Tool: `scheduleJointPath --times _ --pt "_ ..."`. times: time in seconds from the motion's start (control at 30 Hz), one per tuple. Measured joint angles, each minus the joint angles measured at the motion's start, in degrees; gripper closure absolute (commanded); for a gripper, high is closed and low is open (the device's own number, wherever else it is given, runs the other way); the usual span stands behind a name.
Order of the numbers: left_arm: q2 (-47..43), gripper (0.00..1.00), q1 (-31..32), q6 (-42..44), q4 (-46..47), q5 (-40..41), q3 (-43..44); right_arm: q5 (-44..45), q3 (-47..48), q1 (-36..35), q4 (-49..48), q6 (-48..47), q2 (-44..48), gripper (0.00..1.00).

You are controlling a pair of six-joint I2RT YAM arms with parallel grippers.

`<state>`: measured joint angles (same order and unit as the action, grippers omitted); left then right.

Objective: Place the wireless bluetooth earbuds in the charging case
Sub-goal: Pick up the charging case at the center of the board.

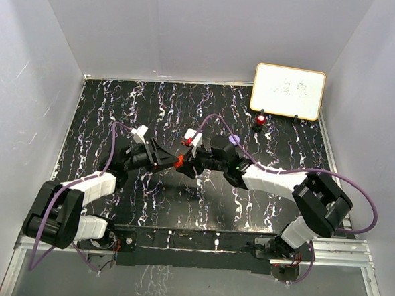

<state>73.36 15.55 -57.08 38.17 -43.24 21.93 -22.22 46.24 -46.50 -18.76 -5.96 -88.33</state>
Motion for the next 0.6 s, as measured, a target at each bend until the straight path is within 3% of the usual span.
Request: scheduleJointPath --times 0.27,0.6 --pt "-0.09 0.46 0.44 -0.13 0.66 -0.28 -0.31 -1.57 0.92 0.00 -0.87 0.31 -0.83 0.80" --pt "-0.09 0.63 0.83 -0.50 1.75 -0.28 -0.31 -2.03 0.92 0.00 -0.90 0.33 -1.01 0.81"
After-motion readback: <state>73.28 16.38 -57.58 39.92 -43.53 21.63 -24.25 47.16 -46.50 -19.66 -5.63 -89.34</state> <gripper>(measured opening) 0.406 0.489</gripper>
